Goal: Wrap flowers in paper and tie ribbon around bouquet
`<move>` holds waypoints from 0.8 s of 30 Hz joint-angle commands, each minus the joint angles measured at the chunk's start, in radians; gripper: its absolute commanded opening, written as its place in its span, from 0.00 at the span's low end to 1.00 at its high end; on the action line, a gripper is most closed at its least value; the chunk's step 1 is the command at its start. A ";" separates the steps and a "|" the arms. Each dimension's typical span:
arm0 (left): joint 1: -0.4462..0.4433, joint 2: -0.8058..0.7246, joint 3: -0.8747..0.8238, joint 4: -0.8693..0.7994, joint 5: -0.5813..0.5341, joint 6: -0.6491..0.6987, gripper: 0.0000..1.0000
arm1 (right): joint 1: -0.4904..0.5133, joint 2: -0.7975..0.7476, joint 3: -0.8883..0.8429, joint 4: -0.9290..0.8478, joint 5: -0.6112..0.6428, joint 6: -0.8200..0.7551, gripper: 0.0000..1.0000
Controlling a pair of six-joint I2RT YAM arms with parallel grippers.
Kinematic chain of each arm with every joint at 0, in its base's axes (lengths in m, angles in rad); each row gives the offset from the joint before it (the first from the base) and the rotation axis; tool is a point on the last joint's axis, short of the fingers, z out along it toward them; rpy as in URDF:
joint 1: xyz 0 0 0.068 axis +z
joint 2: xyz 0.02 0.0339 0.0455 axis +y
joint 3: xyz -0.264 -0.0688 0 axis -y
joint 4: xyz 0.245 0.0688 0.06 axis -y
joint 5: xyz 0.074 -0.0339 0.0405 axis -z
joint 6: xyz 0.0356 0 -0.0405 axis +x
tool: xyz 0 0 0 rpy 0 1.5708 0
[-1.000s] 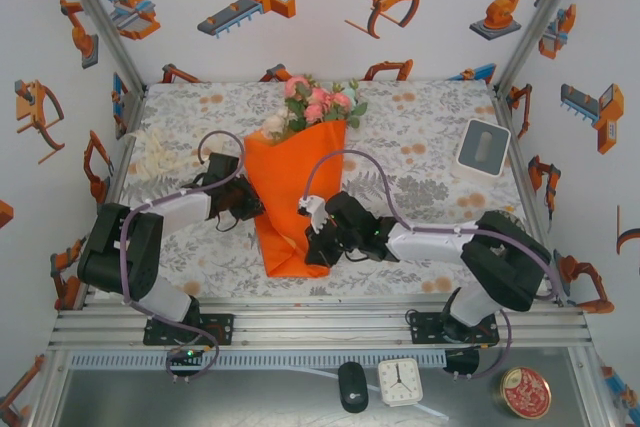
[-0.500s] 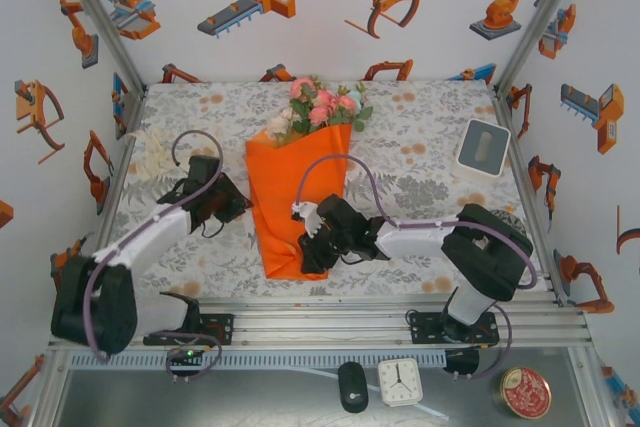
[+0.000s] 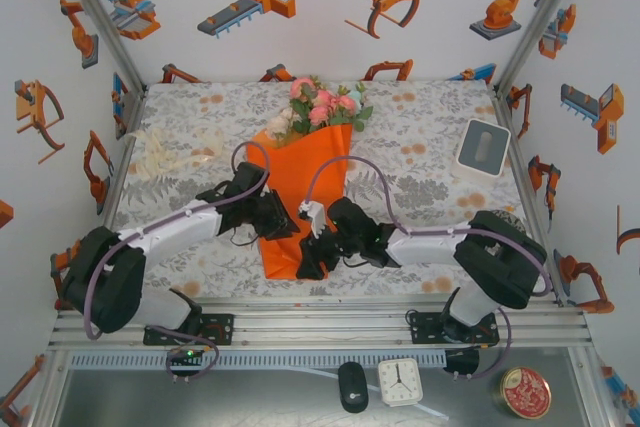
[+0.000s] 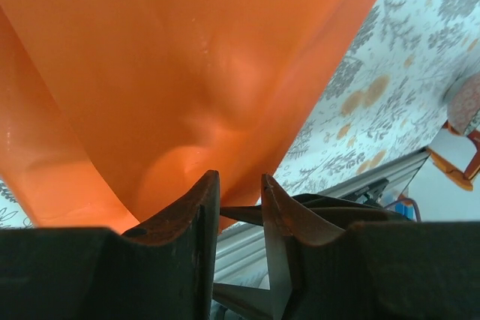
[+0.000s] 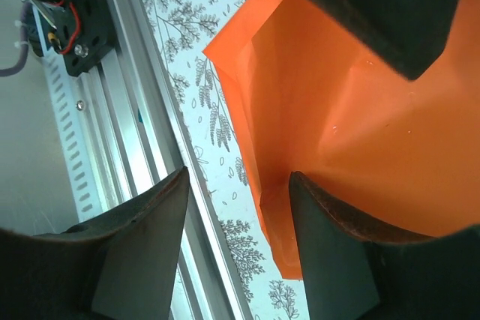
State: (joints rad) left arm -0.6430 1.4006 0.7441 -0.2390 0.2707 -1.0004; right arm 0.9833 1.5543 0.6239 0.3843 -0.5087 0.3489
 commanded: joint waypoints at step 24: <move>-0.016 0.031 -0.190 0.006 0.057 0.042 0.27 | -0.342 0.126 -0.044 0.275 0.148 0.395 0.49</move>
State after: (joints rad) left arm -0.6540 1.4300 0.5907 -0.2050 0.3382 -0.9558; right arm 0.6888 1.6428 0.5537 0.5842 -0.3771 0.7158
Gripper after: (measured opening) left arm 0.276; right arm 0.492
